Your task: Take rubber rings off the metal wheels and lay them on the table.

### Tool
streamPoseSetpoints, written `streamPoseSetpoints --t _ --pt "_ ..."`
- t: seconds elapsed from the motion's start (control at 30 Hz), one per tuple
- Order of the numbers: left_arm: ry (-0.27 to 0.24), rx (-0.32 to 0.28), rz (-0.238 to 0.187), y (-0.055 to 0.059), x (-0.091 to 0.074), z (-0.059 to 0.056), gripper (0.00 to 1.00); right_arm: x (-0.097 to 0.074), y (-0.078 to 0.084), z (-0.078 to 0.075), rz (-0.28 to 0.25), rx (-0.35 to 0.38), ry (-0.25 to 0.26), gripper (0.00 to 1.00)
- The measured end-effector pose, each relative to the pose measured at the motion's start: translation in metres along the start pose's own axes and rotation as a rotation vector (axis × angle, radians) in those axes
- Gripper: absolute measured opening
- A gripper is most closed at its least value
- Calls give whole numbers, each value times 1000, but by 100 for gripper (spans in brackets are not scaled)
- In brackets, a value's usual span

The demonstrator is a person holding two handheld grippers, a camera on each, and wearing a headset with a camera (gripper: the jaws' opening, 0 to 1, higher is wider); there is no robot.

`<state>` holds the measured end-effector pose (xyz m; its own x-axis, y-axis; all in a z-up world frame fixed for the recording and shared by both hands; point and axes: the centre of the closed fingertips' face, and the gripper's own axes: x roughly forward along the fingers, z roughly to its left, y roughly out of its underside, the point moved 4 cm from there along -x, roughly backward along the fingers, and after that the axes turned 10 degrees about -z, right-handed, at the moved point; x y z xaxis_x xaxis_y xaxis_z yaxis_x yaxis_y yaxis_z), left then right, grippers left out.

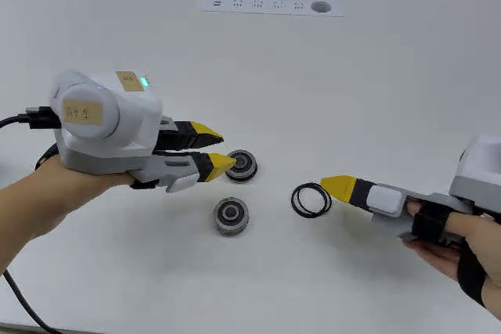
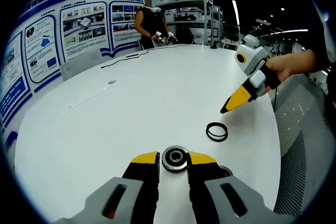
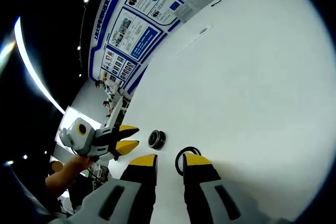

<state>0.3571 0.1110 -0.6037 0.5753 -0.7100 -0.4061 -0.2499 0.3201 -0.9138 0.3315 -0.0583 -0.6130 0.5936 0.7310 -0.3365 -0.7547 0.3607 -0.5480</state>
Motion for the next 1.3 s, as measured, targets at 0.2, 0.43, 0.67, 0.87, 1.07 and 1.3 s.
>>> streamPoseSetpoints --t 0.2,0.43,0.67,0.87,1.07,1.3 --pt "14 -7 13 6 9 1 20 5 0 0 -1 4 -21 21" --pt "15 -15 13 9 13 3 20 19 -11 2 -74 -22 -27 41" --pt "37 -8 25 13 15 0 19 44 -9 18 -48 -18 -115 42" --pt "48 1 34 16 16 -1 18 57 2 26 -6 -22 -148 43" --pt "52 11 37 16 17 -1 17 64 7 30 15 -23 -161 43" --pt "58 13 36 16 18 -2 15 70 10 33 26 -21 -173 43"
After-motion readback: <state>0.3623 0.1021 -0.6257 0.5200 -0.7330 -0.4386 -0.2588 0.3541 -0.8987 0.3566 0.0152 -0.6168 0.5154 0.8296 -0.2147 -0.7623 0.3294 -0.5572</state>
